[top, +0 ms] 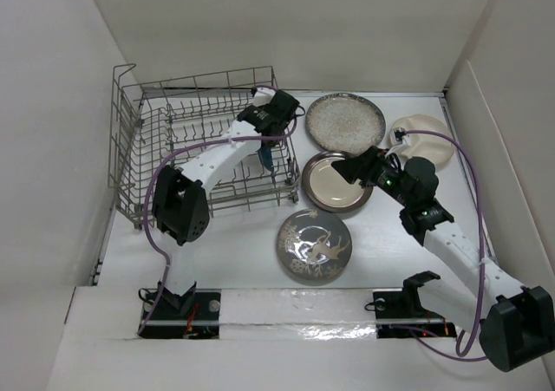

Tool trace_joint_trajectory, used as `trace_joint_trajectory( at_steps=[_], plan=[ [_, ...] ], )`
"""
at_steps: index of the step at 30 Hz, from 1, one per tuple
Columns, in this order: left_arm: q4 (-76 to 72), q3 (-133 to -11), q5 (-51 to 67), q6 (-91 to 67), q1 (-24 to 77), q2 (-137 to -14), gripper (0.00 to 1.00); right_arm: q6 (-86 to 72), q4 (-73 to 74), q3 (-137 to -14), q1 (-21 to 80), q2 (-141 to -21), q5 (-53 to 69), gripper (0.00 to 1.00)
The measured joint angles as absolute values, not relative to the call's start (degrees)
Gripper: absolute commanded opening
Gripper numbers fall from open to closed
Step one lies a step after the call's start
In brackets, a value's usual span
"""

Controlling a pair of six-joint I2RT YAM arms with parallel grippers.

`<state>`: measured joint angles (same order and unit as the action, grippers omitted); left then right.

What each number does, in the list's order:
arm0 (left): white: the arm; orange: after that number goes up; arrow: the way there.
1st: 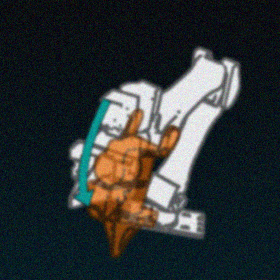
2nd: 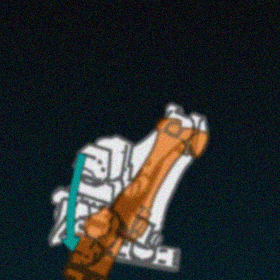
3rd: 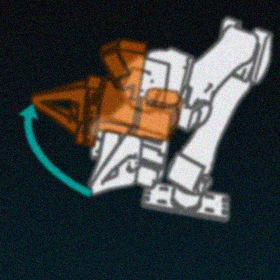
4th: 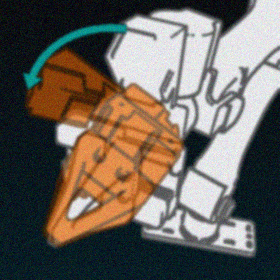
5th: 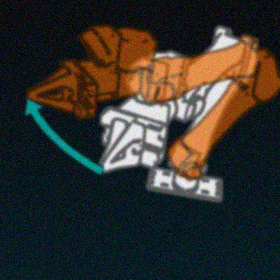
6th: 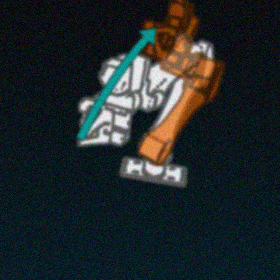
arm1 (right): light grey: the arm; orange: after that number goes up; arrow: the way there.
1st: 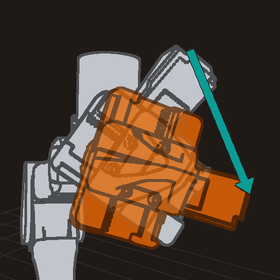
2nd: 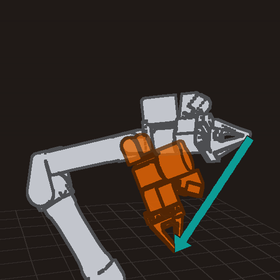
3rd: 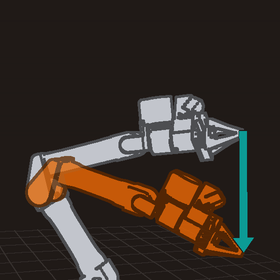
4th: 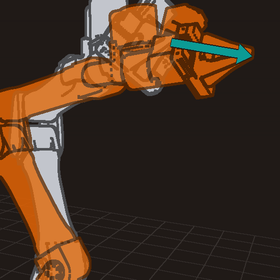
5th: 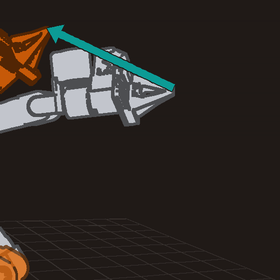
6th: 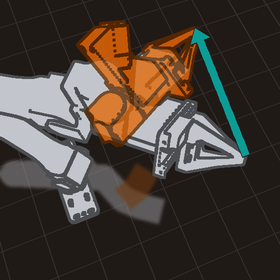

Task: Load the plates into the dish rack

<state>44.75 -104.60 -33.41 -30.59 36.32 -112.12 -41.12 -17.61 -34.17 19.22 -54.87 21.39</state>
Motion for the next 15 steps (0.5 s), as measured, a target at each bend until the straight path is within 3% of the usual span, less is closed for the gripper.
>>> trace_joint_trajectory(
  at_steps=[6,11,15],
  plan=[
    [44.82,-105.12,-33.08,-30.02,36.32,-112.31,0.03,-41.39,-17.63,-33.78,19.22,-55.44,21.39,0.71],
    [44.56,-105.14,-32.38,-28.77,36.32,-112.33,0.38,-41.39,-17.87,-33.76,19.59,-56.05,21.26,0.71],
    [44.31,-105.14,-29.56,-26.61,36.32,-112.71,0.52,-41.39,-18.06,-33.71,19.59,-56.73,20.29,0.71]
  ],
)
